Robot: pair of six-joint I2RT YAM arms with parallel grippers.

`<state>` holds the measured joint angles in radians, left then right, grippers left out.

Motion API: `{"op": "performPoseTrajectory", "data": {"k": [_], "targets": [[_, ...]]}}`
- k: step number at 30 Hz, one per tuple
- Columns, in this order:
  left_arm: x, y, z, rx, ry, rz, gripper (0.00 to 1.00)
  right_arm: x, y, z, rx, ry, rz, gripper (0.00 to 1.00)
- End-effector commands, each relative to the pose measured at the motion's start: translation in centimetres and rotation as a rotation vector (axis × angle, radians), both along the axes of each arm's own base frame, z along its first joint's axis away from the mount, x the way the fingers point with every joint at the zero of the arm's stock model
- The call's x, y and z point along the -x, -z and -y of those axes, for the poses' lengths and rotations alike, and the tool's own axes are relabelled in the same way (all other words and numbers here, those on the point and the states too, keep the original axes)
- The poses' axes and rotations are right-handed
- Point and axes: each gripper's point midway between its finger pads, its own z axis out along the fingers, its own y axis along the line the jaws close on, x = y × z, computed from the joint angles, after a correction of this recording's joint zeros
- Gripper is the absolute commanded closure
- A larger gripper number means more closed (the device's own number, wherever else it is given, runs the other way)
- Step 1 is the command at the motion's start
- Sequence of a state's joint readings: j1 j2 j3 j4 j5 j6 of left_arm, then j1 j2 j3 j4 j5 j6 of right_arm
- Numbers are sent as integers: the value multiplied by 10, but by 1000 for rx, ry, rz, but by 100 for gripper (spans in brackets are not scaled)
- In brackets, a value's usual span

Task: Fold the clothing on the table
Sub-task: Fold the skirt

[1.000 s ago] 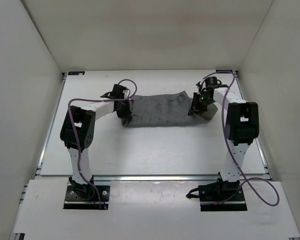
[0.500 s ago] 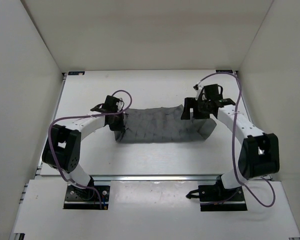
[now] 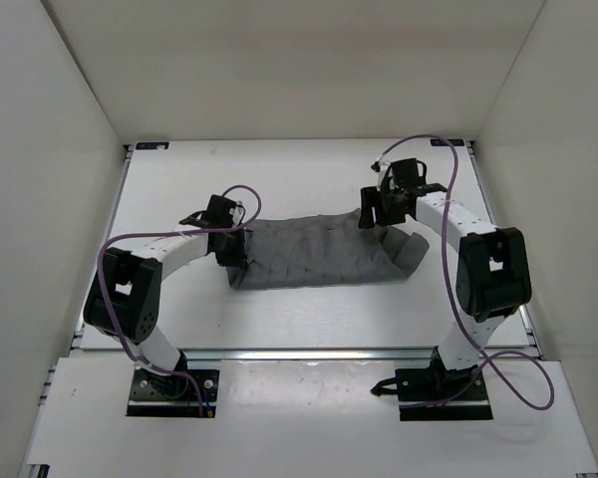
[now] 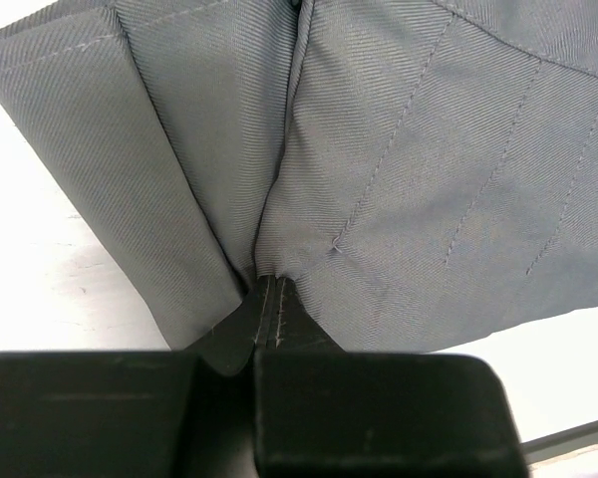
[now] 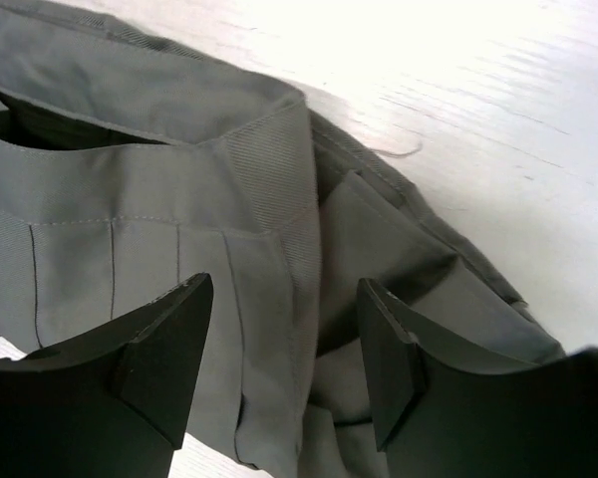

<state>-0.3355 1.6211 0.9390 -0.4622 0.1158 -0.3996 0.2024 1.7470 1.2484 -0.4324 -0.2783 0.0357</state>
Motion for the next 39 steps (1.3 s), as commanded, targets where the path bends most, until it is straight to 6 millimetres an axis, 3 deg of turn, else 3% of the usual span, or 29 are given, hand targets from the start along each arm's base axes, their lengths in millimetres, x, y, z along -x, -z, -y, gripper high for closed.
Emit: {"op": "performPoseTrajectory", "data": {"k": [1,6,9,10,11,12,17,21,26,33,35,36,39], "targets": [[-3,-8,2,25,18,34,100,-15,-11,-10,13,-35,75,44],[-2,-4,1,18,20,29,100,-20,0,-23,36,-80,76,45],[-2,-2,0,19,20,22,100,-32,1,-30,61,-85,75,53],[1,1,0,14,22,14,100,-34,9,-28,78,-83,55,60],[-2,-1,-1,12,19,22,100,-39,10,-26,81,-72,52,85],[-1,0,0,20,20,16,100,-42,9,-26,78,-66,49,100],[0,1,-2,13,20,15,100,-42,-20,-14,-106,7,54,100],[-1,2,-8,2,7,15,100,-50,-32,21,-256,157,26,100],[1,3,-5,8,14,12,100,-52,2,37,-195,256,-91,100],[-1,5,-5,22,4,7,100,-57,45,35,-94,258,-186,99],[-10,-4,-1,55,0,30,100,-56,53,37,-67,264,-209,100],[-17,-10,0,72,-13,46,86,-59,54,36,-54,253,-202,100],[-41,-42,13,186,-19,112,82,-63,50,37,-46,243,-203,93]]}}
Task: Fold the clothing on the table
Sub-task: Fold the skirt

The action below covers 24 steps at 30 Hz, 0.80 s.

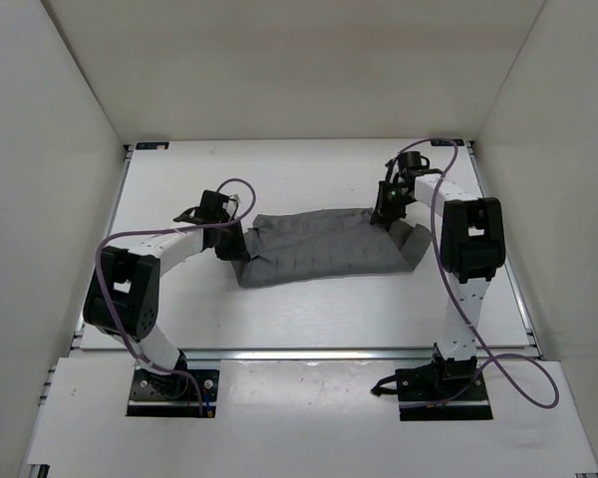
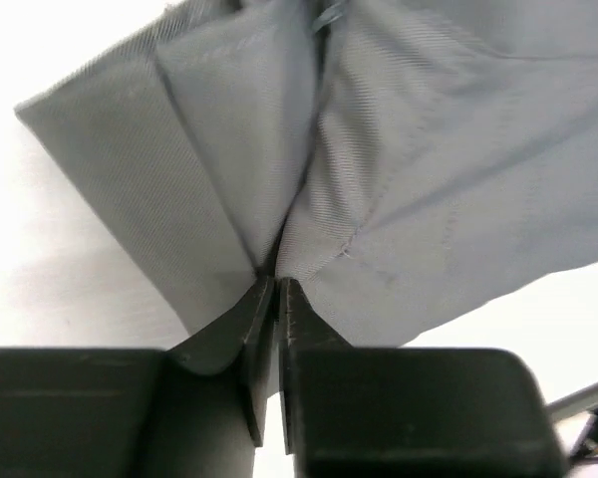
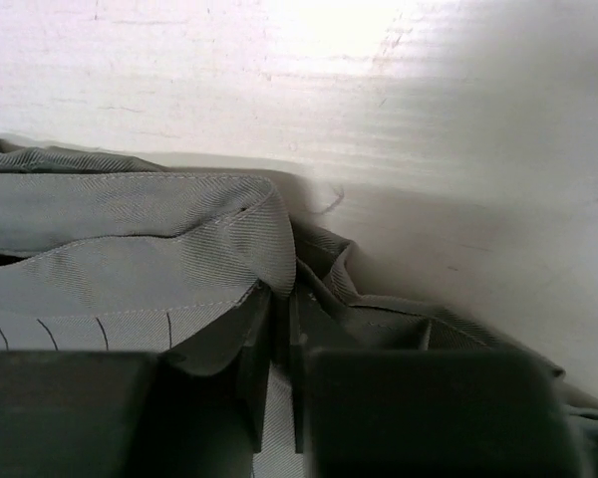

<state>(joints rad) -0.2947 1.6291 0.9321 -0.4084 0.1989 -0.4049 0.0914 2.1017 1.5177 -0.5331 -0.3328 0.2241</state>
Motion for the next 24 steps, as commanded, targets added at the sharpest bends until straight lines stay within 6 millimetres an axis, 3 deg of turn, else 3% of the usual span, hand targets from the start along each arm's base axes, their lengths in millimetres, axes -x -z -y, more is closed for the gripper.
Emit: {"op": "performPoseTrajectory", "data": {"k": [1,3,4,5,6,7,10,11,12,13,14,15,16,17,18,21,24], "targets": [[-37,-46,12,126,-17,110,82,-15,-16,12,65,-4,51,90],[-51,-68,19,150,-14,157,67,-18,-25,10,70,-12,73,74],[-51,-73,19,149,-23,161,65,-19,-31,10,78,-18,88,65],[-55,-78,19,152,-31,179,61,-20,-41,7,78,-24,112,60],[-55,-81,18,156,-45,188,49,-20,-48,7,80,-31,127,55],[-51,-82,16,161,-52,182,48,-19,-52,5,87,-32,137,52],[-43,-73,1,143,-100,181,48,-16,-77,11,96,-15,172,46],[-41,-68,-8,116,-123,173,52,-12,-85,16,95,3,175,46],[-38,-63,-13,88,-129,158,62,0,-76,24,102,28,130,45],[-32,-56,-17,62,-122,141,63,6,-87,28,97,43,151,45],[-28,-51,-20,39,-126,125,63,17,-89,36,80,84,150,44],[-24,-42,-24,14,-129,107,58,27,-79,45,65,115,122,44],[-20,-38,-23,13,-122,98,53,32,-92,47,46,143,150,43],[-18,-34,-24,-1,-123,88,49,43,-90,54,51,159,140,41],[-17,-32,-26,-16,-124,89,49,50,-92,71,46,223,138,40],[-16,-14,-34,-72,-156,44,49,73,-87,87,74,296,109,38],[-15,1,-29,-64,-136,-14,49,91,-74,97,92,356,71,38]]}}
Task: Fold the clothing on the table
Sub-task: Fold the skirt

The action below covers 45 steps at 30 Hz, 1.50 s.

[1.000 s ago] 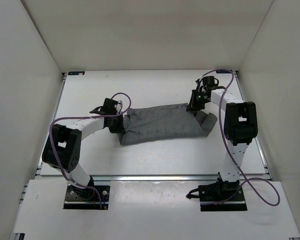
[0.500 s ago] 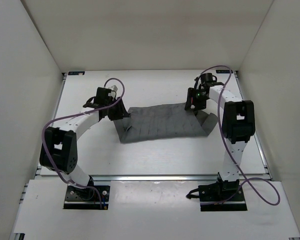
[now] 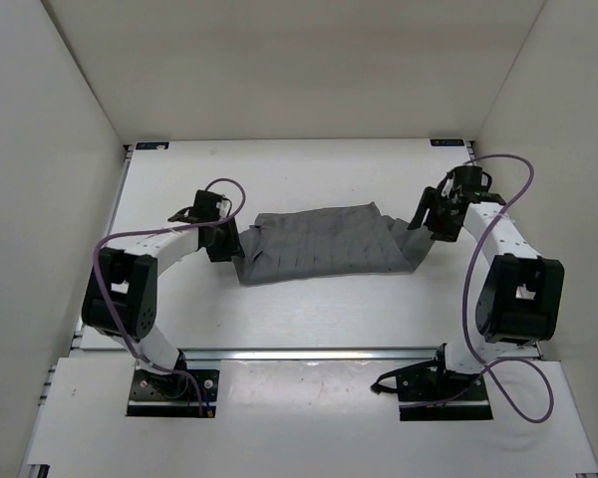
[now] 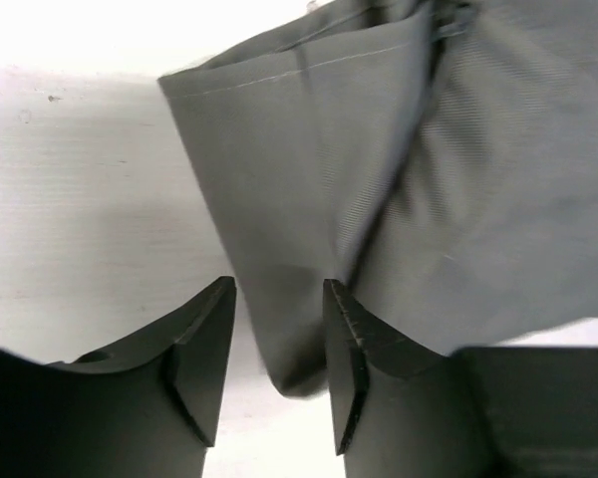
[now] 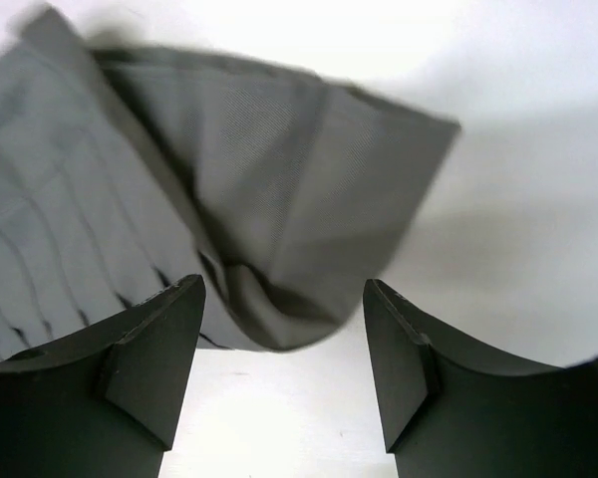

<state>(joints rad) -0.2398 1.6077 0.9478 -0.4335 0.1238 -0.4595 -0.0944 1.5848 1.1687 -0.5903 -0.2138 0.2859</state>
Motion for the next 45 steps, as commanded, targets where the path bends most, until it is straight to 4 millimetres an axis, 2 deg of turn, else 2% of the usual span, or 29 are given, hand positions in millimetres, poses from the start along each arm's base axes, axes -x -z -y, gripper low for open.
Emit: {"op": "performPoseTrajectory", "data": {"k": [1,2,5,9,11,13,17,20,21,22,24,26,27,29,30,31,34,37,38,40,42,45], "targets": [[-3,10,-4,-30,-5,-30,47,19,19,8,16,81,-57,38],[-3,9,-2,-23,-4,-26,43,27,27,14,15,108,-85,37],[1,16,-1,-51,-2,-36,41,42,42,21,-1,140,-120,37],[4,25,-4,-71,-23,-60,42,43,52,22,1,139,-134,37],[3,27,-4,-46,-32,-61,49,44,60,21,1,143,-152,37],[3,28,-1,-49,-20,-59,70,45,68,24,12,158,-175,37],[3,30,5,-32,-2,-67,89,43,83,23,-22,179,-200,37],[3,30,9,-22,6,-64,97,33,92,26,-10,189,-217,39],[4,31,8,-20,4,-67,99,29,92,24,-14,188,-211,42],[4,33,8,-19,9,-74,100,31,100,24,-19,190,-241,48],[4,32,8,-17,7,-73,100,19,95,24,-1,184,-216,57],[6,33,7,-19,13,-76,100,14,93,19,-16,171,-208,59],[4,32,7,-14,9,-74,100,11,93,18,-20,162,-216,63],[5,31,7,-10,13,-72,100,10,94,11,-58,130,-225,81],[7,33,8,-1,15,-81,100,3,89,9,-68,110,-198,100],[5,31,9,-1,17,-73,100,2,88,10,-58,98,-196,100],[4,29,9,3,15,-66,100,-10,58,-5,-78,12,-83,99],[4,28,10,9,17,-66,100,-22,5,-31,-84,-93,56,100],[5,29,12,11,22,-72,100,-20,-8,-40,-98,-128,75,100],[6,29,12,9,23,-66,100,-20,-42,-76,-110,-231,152,100],[5,26,13,15,21,-56,100,-16,-65,-103,-145,-289,202,100],[5,26,13,17,19,-58,100,-6,-90,-160,-233,-400,254,100]]}}
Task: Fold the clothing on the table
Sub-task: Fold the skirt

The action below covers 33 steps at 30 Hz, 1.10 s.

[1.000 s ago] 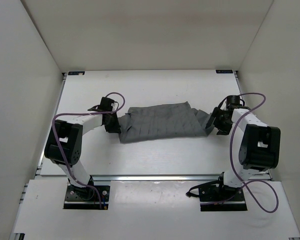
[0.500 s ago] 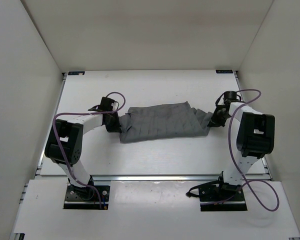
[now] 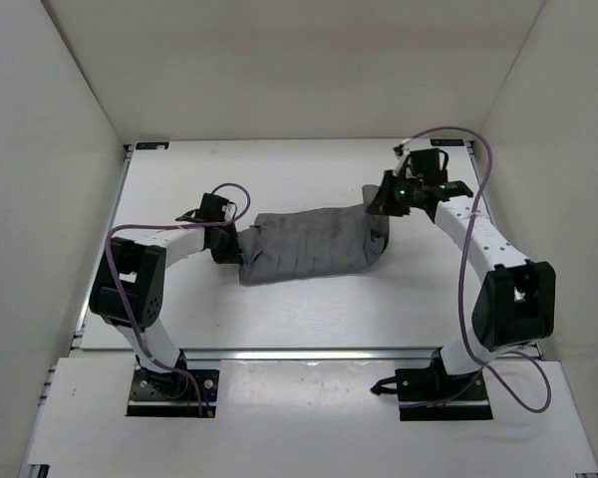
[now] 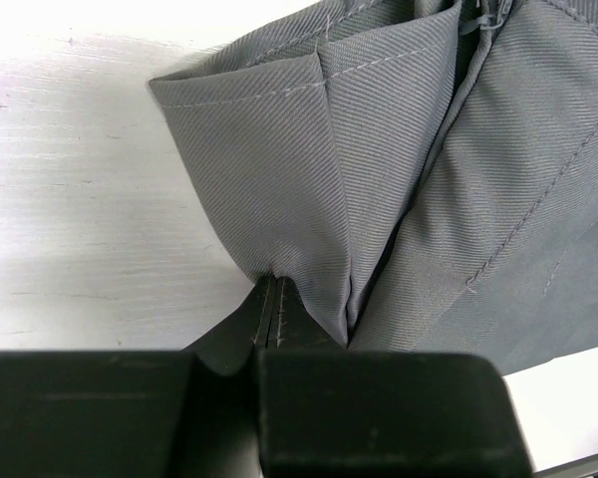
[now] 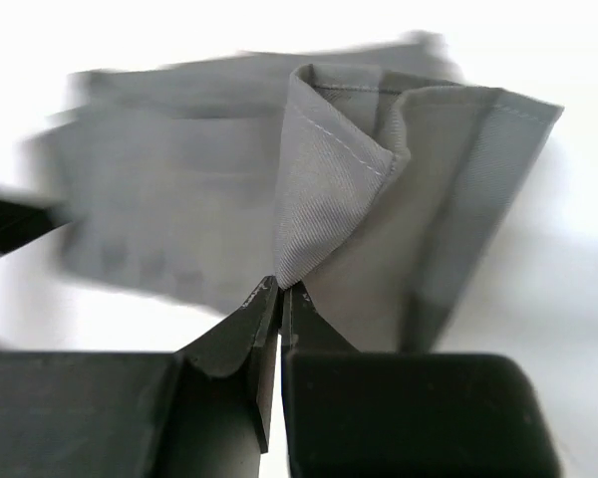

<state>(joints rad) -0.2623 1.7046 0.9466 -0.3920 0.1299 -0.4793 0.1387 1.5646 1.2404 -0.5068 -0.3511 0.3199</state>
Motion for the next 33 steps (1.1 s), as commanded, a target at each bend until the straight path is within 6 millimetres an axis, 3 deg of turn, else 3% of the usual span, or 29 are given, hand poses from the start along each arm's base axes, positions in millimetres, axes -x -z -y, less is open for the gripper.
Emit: {"op": "performPoseTrajectory", "data": {"k": [1,3,6,10,12,15,18,23,33], "targets": [[2,-3,3,18,6,4,100,10,-45,-57,-135,-140,81,100],[2,-3,4,22,7,9,100,18,-59,-94,-191,-212,106,100],[3,-2,3,25,-1,9,100,21,-75,-133,-215,-289,156,100],[5,-3,2,35,-6,13,100,29,-75,-179,-264,-401,147,100],[6,-1,3,33,-9,8,100,35,-66,-201,-284,-448,116,100],[9,1,3,35,-10,5,100,38,-67,-225,-297,-501,115,100],[11,2,3,54,-22,11,100,40,-46,-247,-293,-540,61,100],[12,2,4,67,-33,16,100,64,-28,-282,-331,-634,-2,100],[17,5,5,90,-40,8,100,94,-1,-323,-431,-744,-94,100]]}}
